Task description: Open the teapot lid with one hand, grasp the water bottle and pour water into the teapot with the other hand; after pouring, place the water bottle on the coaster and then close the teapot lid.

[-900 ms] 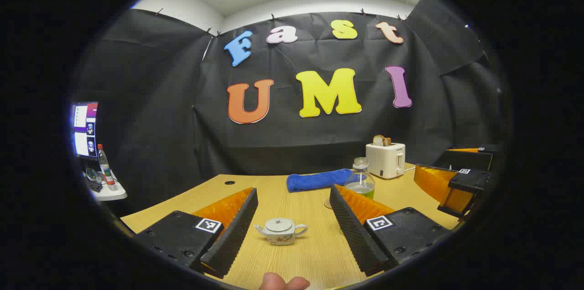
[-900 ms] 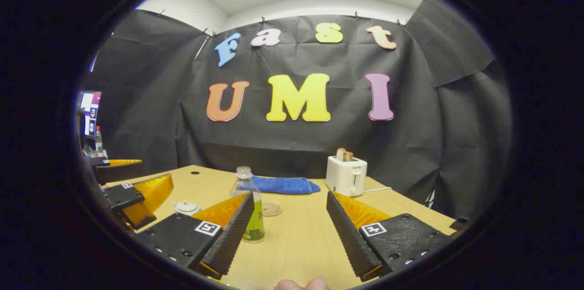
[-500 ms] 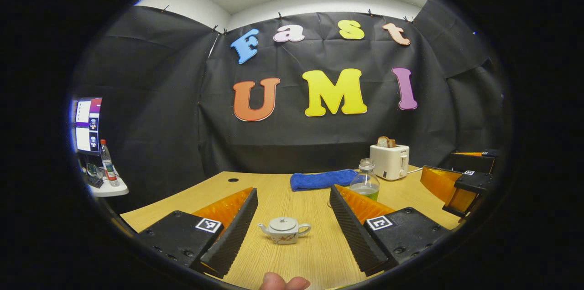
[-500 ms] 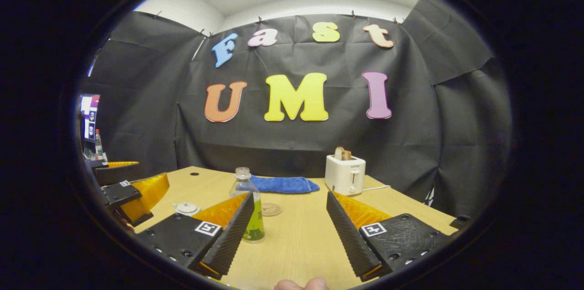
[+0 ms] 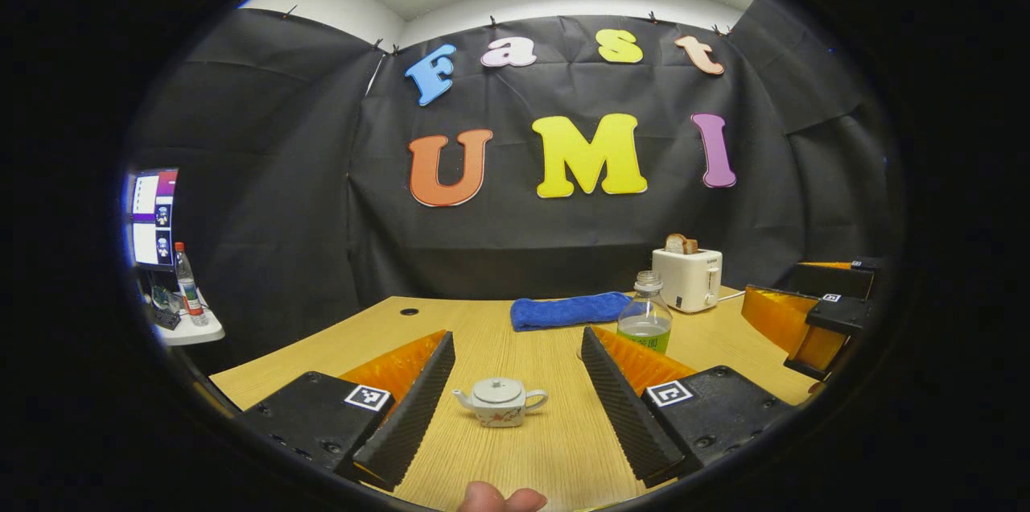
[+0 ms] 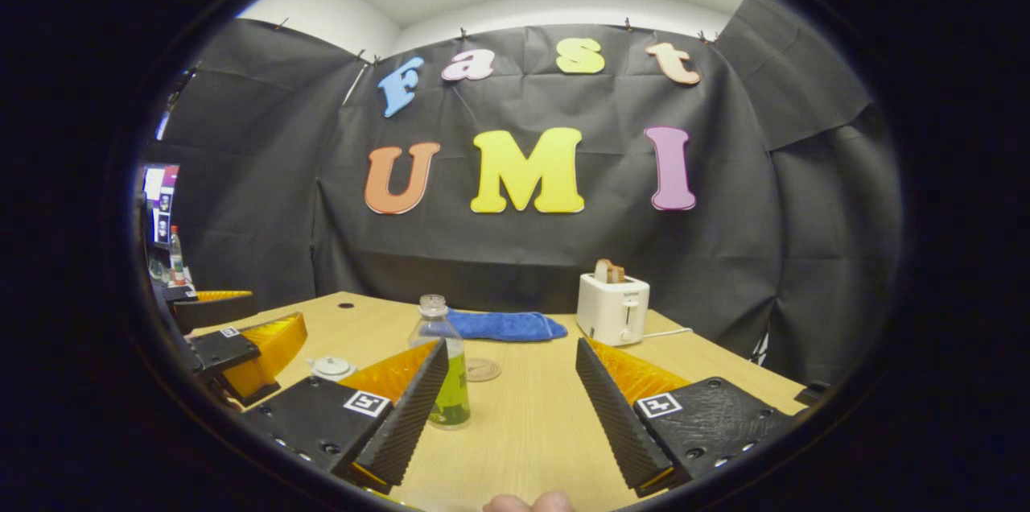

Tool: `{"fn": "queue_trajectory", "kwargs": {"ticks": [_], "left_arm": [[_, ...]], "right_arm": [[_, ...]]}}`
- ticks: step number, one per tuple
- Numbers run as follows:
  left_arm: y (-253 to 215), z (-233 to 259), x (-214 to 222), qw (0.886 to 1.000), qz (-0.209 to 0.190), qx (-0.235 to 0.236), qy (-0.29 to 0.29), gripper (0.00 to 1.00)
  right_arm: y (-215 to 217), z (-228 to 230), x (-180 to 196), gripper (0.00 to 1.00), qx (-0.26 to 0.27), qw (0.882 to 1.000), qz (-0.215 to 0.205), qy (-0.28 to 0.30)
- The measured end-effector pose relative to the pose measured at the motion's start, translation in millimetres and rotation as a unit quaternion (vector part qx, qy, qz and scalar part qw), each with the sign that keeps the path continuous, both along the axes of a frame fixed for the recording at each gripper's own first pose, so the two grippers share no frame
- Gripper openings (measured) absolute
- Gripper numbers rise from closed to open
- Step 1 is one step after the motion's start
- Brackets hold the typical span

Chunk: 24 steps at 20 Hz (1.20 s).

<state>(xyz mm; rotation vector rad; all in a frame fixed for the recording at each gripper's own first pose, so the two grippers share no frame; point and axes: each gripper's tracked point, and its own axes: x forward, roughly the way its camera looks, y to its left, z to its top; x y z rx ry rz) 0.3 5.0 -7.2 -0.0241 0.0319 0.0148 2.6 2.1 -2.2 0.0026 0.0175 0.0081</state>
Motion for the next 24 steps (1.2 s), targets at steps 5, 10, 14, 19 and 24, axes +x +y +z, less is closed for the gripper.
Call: {"fn": "queue_trajectory", "kwargs": {"ticks": [5,10,14,19,24], "left_arm": [[2.9,-2.0,2.2,1.000,0.005,-0.001,0.005,0.99],[5.8,-13.3,3.1,1.000,0.006,-0.001,0.015,0.99],[6.8,-35.2,4.8,0.999,0.008,-0.001,0.033,0.99],[16.8,-62.3,24.8,0.998,0.016,-0.003,0.059,0.99],[21.3,-80.8,56.4,0.996,0.015,-0.011,0.086,0.98]], "right_arm": [[0.6,0.6,-0.6,0.95,-0.002,1.000,0.003,0.001],[-5.6,-3.1,-3.2,0.95,-0.010,1.000,-0.002,-0.003],[-10.7,-18.9,-0.8,0.95,-0.010,1.000,-0.006,0.010],[-16.0,-47.5,4.2,0.95,-0.004,0.999,-0.004,0.044],[-31.4,-54.2,8.2,0.95,0.007,0.998,-0.016,0.057]]}}
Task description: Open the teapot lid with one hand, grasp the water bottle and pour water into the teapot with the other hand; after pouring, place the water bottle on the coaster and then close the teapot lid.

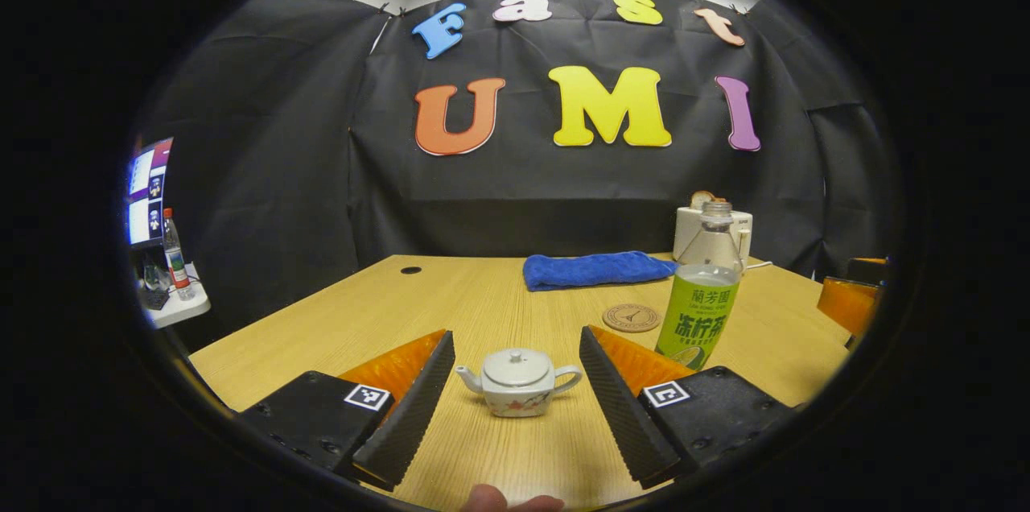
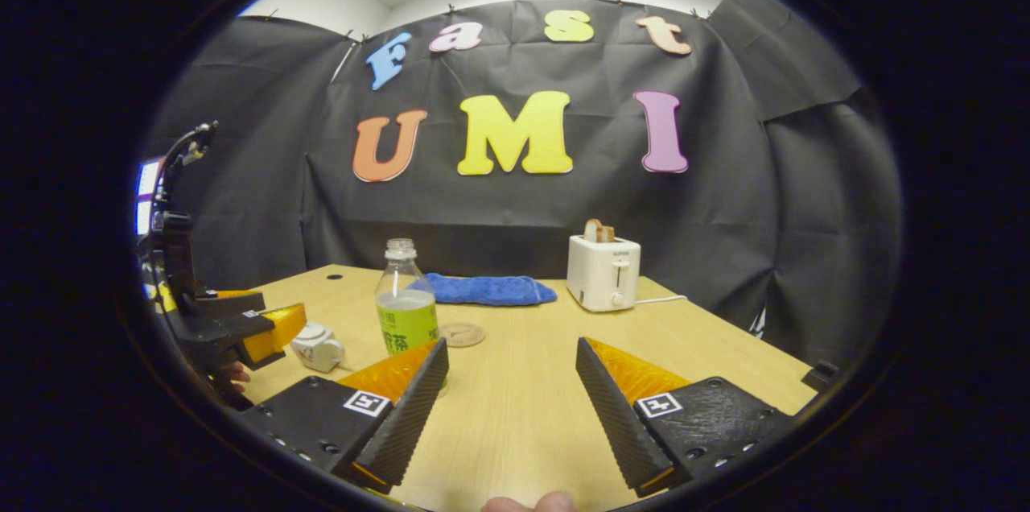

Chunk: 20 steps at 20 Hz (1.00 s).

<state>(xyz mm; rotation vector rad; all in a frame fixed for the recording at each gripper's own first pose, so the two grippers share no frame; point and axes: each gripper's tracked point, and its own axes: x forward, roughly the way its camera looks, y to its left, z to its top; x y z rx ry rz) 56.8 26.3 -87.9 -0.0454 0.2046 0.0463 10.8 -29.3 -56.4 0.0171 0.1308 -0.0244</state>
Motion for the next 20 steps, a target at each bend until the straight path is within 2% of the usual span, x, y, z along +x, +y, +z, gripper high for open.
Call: {"fn": "queue_trajectory", "kwargs": {"ticks": [1,5,9,11,15,16,17,18,20], "left_arm": [[1.7,-6.1,5.5,1.000,0.003,-0.001,0.011,0.98],[6.2,-20.3,20.0,0.999,0.008,-0.003,0.041,0.83],[2.6,-28.4,28.9,0.998,0.004,0.004,0.058,0.62],[0.9,-29.3,30.0,0.998,0.004,0.004,0.062,0.47],[3.7,-30.9,36.2,0.998,0.015,0.017,0.064,0.34],[2.2,-30.4,37.9,0.998,0.015,0.018,0.064,0.22],[1.0,-28.7,37.3,0.998,0.015,0.020,0.061,0.18],[0.6,-28.6,37.7,0.998,0.015,0.022,0.062,0.09],[1.9,-26.2,38.5,0.998,0.013,0.021,0.058,0.05]], "right_arm": [[-3.3,-1.6,0.6,0.95,-0.001,1.000,-0.004,0.001],[-15.1,-9.1,1.4,0.95,0.003,1.000,-0.015,0.011],[-21.9,-13.0,4.2,0.95,0.008,1.000,-0.022,0.018],[-23.8,-12.3,4.4,0.95,0.005,1.000,-0.024,0.017],[-27.2,-11.8,6.5,0.95,0.004,1.000,-0.026,0.015],[-26.9,-10.6,7.4,0.95,0.003,1.000,-0.025,0.013],[-25.8,-10.1,8.4,0.95,0.001,1.000,-0.022,0.011],[-23.9,-8.1,8.6,0.95,-0.002,1.000,-0.019,0.009],[-19.3,-9.4,10.9,0.95,-0.006,1.000,-0.010,0.009]]}}
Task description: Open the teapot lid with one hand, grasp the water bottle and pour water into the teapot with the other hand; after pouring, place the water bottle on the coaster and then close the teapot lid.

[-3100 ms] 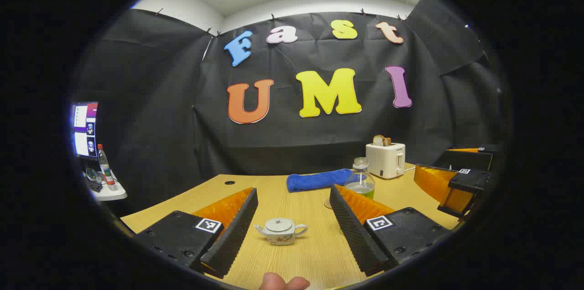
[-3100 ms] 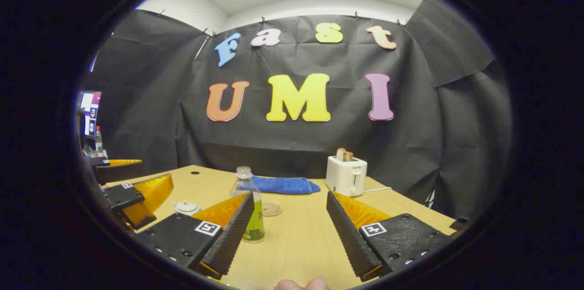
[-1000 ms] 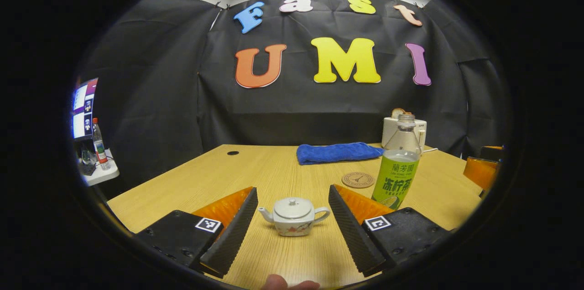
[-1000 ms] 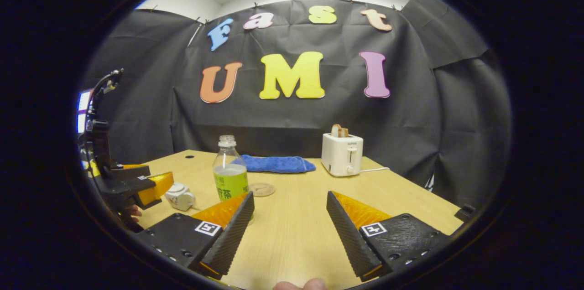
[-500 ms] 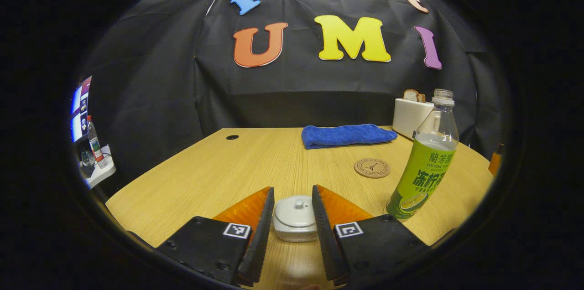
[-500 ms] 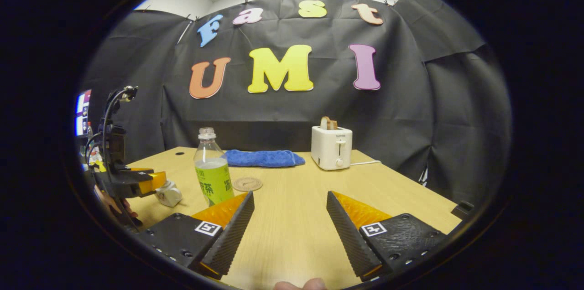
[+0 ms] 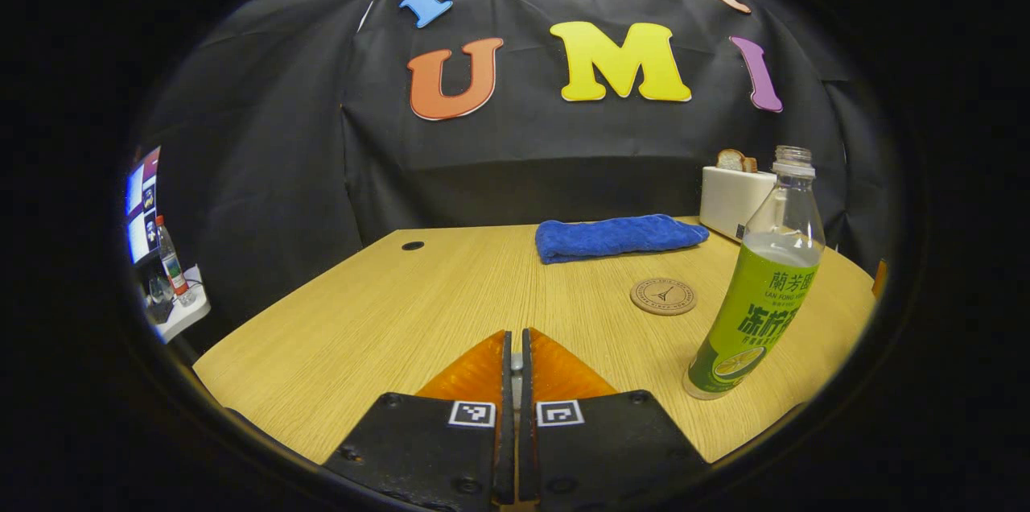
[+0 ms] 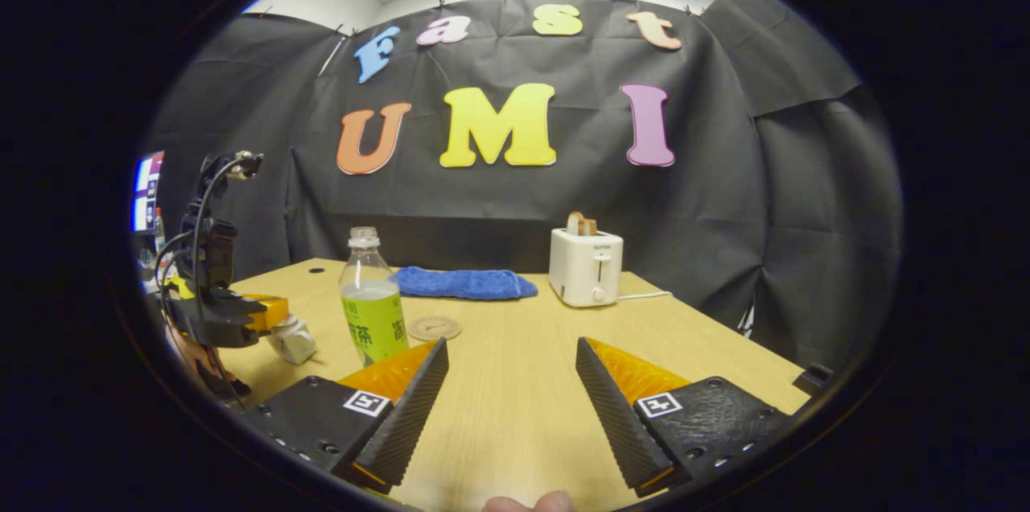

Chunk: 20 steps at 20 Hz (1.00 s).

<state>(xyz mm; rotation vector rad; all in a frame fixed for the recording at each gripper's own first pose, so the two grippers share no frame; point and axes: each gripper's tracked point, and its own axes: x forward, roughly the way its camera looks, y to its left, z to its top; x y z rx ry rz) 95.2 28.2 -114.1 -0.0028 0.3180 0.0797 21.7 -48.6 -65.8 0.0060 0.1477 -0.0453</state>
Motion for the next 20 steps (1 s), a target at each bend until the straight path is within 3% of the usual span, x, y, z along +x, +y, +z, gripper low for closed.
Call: {"fn": "queue_trajectory", "kwargs": {"ticks": [9,15,20], "left_arm": [[7.6,48.9,-15.0,0.997,-0.028,-0.042,-0.056,0.03],[23.4,66.3,-37.2,0.995,-0.035,-0.040,-0.083,0.03],[45.0,61.3,-52.6,0.996,-0.024,-0.033,-0.081,0.03]], "right_arm": [[48.8,-2.7,6.4,0.98,-0.001,0.997,0.074,-0.001],[96.4,-12.2,15.7,0.98,-0.008,0.992,0.122,0.012],[122.7,-24.5,44.8,0.93,-0.020,0.992,0.126,0.018]]}}
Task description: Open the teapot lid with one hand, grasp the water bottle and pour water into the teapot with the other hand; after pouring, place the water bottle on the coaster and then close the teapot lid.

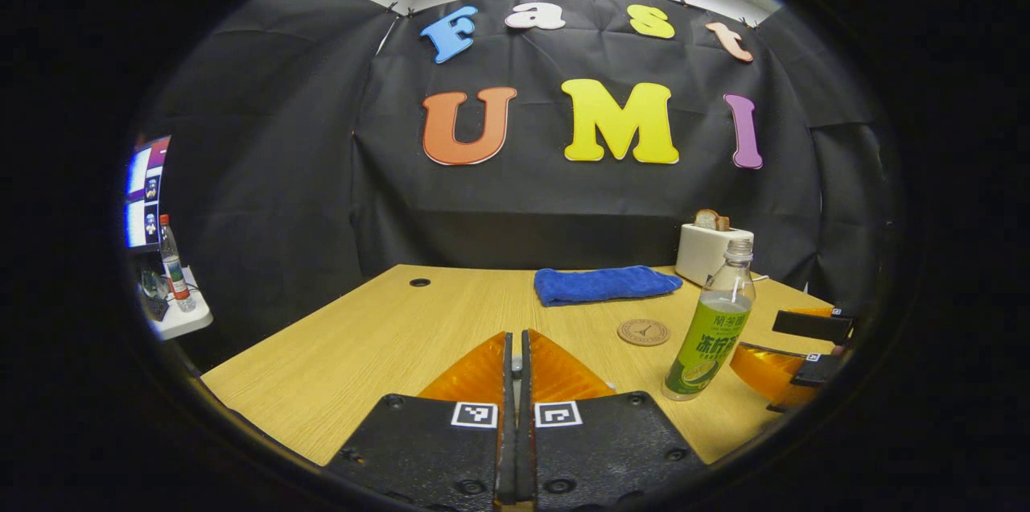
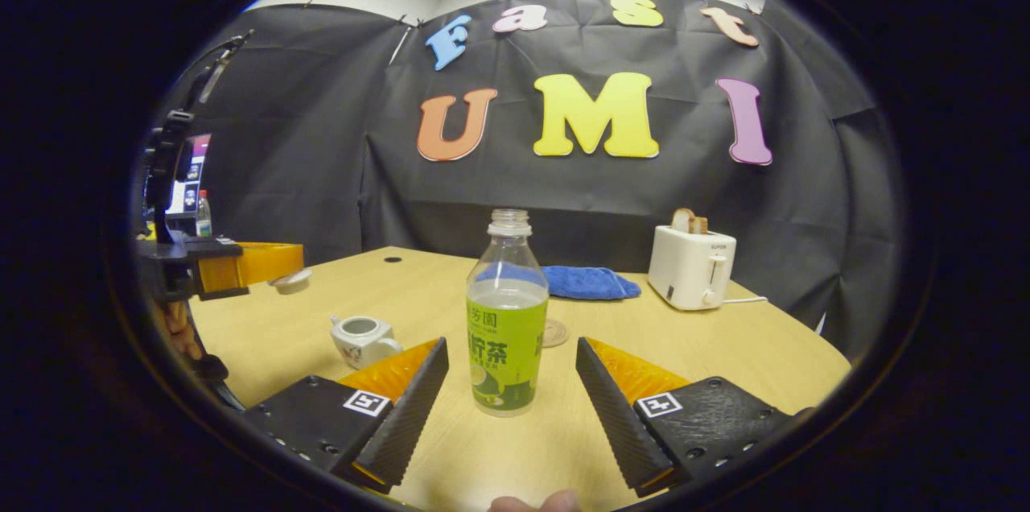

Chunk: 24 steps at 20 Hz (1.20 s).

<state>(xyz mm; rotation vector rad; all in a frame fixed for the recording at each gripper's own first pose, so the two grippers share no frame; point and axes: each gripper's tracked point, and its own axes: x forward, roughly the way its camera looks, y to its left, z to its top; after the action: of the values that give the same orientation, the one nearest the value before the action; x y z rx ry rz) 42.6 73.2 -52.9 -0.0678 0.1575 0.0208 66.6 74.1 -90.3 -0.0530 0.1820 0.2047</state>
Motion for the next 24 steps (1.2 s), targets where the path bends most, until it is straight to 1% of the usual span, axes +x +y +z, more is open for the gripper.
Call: {"fn": "queue_trajectory", "kwargs": {"ticks": [2,3,4,5,6,11,12,13,14,15,16,18,20,22,23,24], "left_arm": [[8.8,-1.8,-2.3,1.000,0.004,-0.001,-0.001,0.03],[11.6,-2.1,-3.2,1.000,0.006,-0.003,-0.001,0.03],[14.8,-2.6,-3.7,1.000,0.008,-0.004,-0.002,0.02],[15.9,-3.0,-4.1,1.000,0.009,-0.003,-0.002,0.03],[19.3,-3.4,-4.2,1.000,0.010,0.000,0.000,0.03],[27.9,0.7,-3.2,1.000,0.012,0.001,-0.006,0.03],[29.7,0.7,-2.6,1.000,0.013,0.001,-0.007,0.03],[30.3,0.7,-3.7,1.000,0.014,-0.002,-0.008,0.03],[31.5,-0.8,-3.4,1.000,0.013,-0.005,-0.008,0.03],[33.4,-1.6,-2.8,1.000,0.014,-0.005,-0.007,0.02],[34.4,-2.4,-2.7,1.000,0.013,-0.006,-0.007,0.03],[36.0,-4.5,-0.7,1.000,0.010,-0.005,-0.006,0.03],[40.3,-5.1,-2.3,1.000,0.012,-0.006,-0.005,0.03],[43.1,-7.7,-2.0,1.000,0.012,-0.007,-0.004,0.03],[44.7,-7.6,-1.4,1.000,0.013,-0.006,-0.004,0.03],[47.0,-8.0,-2.5,1.000,0.014,-0.004,-0.003,0.03]], "right_arm": [[5.3,-9.8,13.9,0.96,-0.005,1.000,-0.007,0.010],[8.7,-14.1,18.7,0.97,0.001,1.000,-0.007,0.016],[12.1,-15.9,22.6,0.95,0.008,1.000,-0.007,0.019],[14.0,-17.7,25.8,0.98,0.011,1.000,-0.012,0.023],[15.4,-18.7,29.4,0.96,0.014,0.999,-0.016,0.025],[16.1,-26.8,41.3,0.95,0.028,0.998,-0.032,0.036],[16.8,-24.8,42.0,0.94,0.029,0.998,-0.033,0.035],[17.3,-22.4,41.9,0.90,0.026,0.999,-0.033,0.032],[17.0,-19.4,43.1,0.78,0.017,0.999,-0.035,0.028],[17.0,-18.2,42.4,0.75,0.013,0.999,-0.035,0.026],[18.5,-16.2,41.6,0.76,0.008,0.999,-0.030,0.027],[22.1,-9.5,41.7,0.73,-0.027,0.999,-0.016,0.025],[21.4,1.2,44.5,0.74,-0.091,0.996,-0.005,0.012],[21.6,10.4,47.3,0.71,-0.148,0.989,0.012,0.002],[25.7,11.8,48.9,0.71,-0.179,0.984,0.023,-0.002],[27.9,12.5,51.1,0.72,-0.216,0.976,0.033,-0.005]]}}
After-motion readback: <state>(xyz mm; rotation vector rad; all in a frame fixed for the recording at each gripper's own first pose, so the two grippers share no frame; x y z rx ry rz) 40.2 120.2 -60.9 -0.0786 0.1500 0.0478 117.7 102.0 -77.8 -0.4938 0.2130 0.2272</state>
